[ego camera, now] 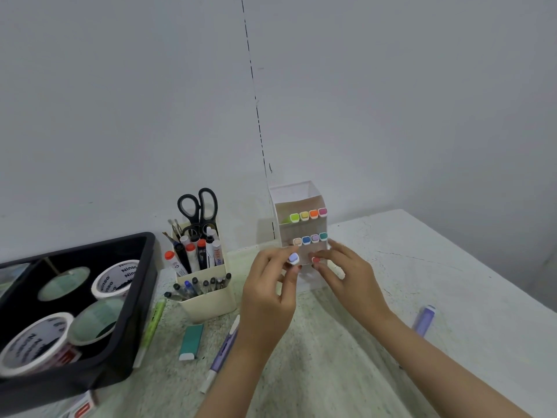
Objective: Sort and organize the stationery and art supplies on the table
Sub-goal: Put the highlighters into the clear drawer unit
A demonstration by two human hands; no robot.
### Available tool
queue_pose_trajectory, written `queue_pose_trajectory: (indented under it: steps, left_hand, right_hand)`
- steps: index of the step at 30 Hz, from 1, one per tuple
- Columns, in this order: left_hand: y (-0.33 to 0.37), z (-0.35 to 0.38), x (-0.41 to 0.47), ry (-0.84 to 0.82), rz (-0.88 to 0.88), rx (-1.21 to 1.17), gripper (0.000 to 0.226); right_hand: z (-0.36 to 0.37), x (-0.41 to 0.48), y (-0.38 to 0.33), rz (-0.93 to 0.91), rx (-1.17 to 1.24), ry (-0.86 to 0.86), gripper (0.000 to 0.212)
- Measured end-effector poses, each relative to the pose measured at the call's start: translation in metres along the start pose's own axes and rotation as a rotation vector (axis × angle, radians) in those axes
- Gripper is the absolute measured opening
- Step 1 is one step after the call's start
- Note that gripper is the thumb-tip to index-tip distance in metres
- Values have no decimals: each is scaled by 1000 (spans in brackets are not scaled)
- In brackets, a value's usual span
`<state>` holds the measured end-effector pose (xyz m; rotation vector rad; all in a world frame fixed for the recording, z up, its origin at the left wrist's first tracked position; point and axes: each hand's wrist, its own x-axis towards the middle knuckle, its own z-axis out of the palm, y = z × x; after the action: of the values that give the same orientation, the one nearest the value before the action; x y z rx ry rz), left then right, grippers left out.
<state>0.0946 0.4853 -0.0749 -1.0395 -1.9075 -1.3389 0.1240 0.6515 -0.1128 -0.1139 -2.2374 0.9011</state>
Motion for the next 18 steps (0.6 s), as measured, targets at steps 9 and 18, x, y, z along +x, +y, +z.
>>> queue_pose_trajectory:
  steps: [9, 18]
  left_hand:
    - [2, 5, 4, 89, 122, 75, 22]
    - [-27, 26, -8, -9, 65, 79, 22]
  right_hand:
    - [1, 0, -1, 45, 101, 17, 10]
    - [0, -3, -4, 84, 166, 26, 9]
